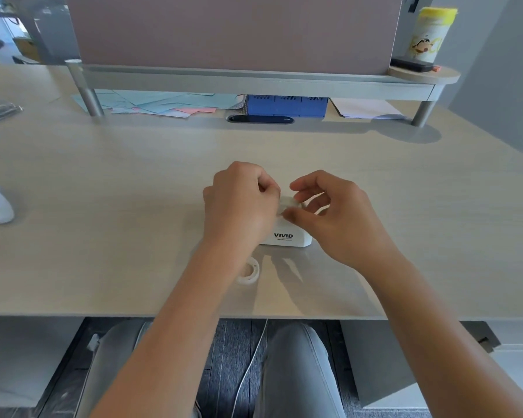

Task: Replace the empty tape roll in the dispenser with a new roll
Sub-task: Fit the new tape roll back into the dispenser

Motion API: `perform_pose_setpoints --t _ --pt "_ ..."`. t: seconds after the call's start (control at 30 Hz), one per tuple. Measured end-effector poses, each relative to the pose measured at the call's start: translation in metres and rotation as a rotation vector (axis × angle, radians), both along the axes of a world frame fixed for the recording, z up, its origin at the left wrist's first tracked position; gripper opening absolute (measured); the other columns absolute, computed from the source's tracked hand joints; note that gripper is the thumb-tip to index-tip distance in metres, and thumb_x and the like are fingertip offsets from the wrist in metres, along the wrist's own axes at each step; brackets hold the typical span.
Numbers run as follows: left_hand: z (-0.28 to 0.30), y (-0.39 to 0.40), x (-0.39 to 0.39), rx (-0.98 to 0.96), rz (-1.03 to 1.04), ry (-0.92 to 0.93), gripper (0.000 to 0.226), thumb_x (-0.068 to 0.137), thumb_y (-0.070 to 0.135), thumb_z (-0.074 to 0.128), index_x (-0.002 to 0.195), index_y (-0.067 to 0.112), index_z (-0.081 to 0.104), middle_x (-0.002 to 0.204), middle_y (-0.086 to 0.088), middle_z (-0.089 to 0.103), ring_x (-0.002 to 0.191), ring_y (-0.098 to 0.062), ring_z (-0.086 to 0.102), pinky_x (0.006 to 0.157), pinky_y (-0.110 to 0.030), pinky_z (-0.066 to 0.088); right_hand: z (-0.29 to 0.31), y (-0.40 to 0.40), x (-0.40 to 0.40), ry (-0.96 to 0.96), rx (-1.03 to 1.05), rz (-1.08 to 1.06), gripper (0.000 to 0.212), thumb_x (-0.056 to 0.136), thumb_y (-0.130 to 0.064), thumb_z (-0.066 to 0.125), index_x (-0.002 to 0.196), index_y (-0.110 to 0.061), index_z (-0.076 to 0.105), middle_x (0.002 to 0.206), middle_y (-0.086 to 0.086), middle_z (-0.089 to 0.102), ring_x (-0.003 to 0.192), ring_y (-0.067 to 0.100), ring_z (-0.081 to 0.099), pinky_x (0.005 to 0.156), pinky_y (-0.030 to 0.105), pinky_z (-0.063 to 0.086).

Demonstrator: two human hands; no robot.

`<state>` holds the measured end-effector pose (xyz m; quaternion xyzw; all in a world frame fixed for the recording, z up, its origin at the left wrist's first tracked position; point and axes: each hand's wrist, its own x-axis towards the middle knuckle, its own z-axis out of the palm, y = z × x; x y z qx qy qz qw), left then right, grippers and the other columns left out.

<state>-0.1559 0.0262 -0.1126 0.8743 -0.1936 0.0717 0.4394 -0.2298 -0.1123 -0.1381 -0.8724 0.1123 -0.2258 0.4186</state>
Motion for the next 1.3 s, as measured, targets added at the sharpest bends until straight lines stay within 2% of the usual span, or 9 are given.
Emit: perform_pose_setpoints --t 0.17,0.3,0.37,0.43,0.5,0.73,0.9,1.1,1.3 --pt "0.002 0.013 0.009 -0.055 0.033 0.070 0.017 0.090 0.015 0.059 0.087 0.015 0.076 0.079 0.001 0.073 0.084 -0.026 0.070 0.075 -0.036 0.057 0.004 0.010 0.005 0.018 -0.130 -0.045 0.033 0.084 -0.034 0.083 0.114 -0.024 0.071 0.101 -0.006 0.071 0.079 0.009 0.065 0.069 0.017 0.048" --pt "0.000 0.027 0.016 -0.129 0.037 0.181 0.018 0.091 0.014 0.057 0.090 0.008 0.074 0.074 0.007 0.068 0.075 -0.014 0.066 0.062 -0.025 0.046 0.002 0.014 0.009 0.041 -0.202 -0.079 0.034 0.086 -0.037 0.080 0.116 -0.025 0.071 0.108 -0.006 0.067 0.094 0.015 0.061 0.073 0.024 0.044" --pt "-0.004 0.032 0.019 -0.161 0.034 0.251 0.019 0.089 0.016 0.058 0.088 0.006 0.073 0.076 0.002 0.070 0.078 -0.022 0.066 0.066 -0.029 0.053 0.001 0.016 0.010 0.055 -0.247 -0.097 0.034 0.087 -0.036 0.078 0.118 -0.025 0.070 0.114 -0.005 0.063 0.107 0.018 0.058 0.080 0.026 0.041" --pt "-0.009 0.036 0.020 -0.220 0.031 0.326 0.021 0.083 0.020 0.057 0.083 0.005 0.073 0.084 -0.008 0.077 0.090 -0.033 0.073 0.081 -0.045 0.063 0.002 0.017 0.009 0.062 -0.257 -0.100 0.034 0.087 -0.035 0.077 0.120 -0.025 0.070 0.117 -0.005 0.062 0.111 0.018 0.057 0.083 0.026 0.040" --pt "-0.014 0.039 0.020 -0.263 0.028 0.380 0.023 0.079 0.022 0.055 0.082 0.005 0.071 0.088 -0.011 0.080 0.091 -0.035 0.076 0.085 -0.055 0.063 0.003 0.019 0.009 0.066 -0.240 -0.094 0.032 0.088 -0.032 0.075 0.118 -0.023 0.071 0.117 -0.004 0.066 0.110 0.017 0.061 0.084 0.028 0.045" --pt "-0.018 0.051 0.025 -0.478 0.020 0.531 0.014 0.097 0.009 0.047 0.087 0.009 0.057 0.090 -0.014 0.083 0.087 -0.034 0.081 0.076 -0.038 0.059 0.004 0.025 0.006 0.076 -0.218 -0.109 0.030 0.088 -0.036 0.073 0.115 -0.022 0.072 0.112 -0.003 0.069 0.109 0.020 0.065 0.090 0.040 0.054" --pt "-0.019 0.063 0.031 -0.590 -0.006 0.621 0.014 0.099 0.008 0.042 0.086 0.013 0.047 0.096 -0.020 0.082 0.081 -0.036 0.082 0.094 -0.051 0.058 0.005 0.029 0.006 0.081 -0.255 -0.132 0.030 0.089 -0.035 0.071 0.116 -0.022 0.071 0.114 -0.003 0.070 0.108 0.019 0.065 0.089 0.042 0.055" --pt "-0.030 0.071 0.036 -0.731 -0.016 0.706 0.012 0.102 0.008 0.034 0.097 0.012 0.045 0.100 -0.022 0.081 0.079 -0.040 0.082 0.097 -0.056 0.058 0.001 0.037 0.011 0.077 -0.271 -0.164 0.039 0.090 -0.043 0.073 0.122 -0.021 0.069 0.120 -0.003 0.068 0.114 0.021 0.061 0.094 0.038 0.051" --pt "-0.036 0.075 0.037 -0.811 -0.038 0.758 0.016 0.102 0.008 0.033 0.113 0.008 0.045 0.108 -0.027 0.078 0.083 -0.044 0.081 0.096 -0.055 0.059 -0.001 0.049 0.025 0.062 -0.237 -0.204 0.040 0.097 -0.049 0.061 0.124 -0.020 0.067 0.123 -0.003 0.069 0.118 0.022 0.061 0.099 0.039 0.050"
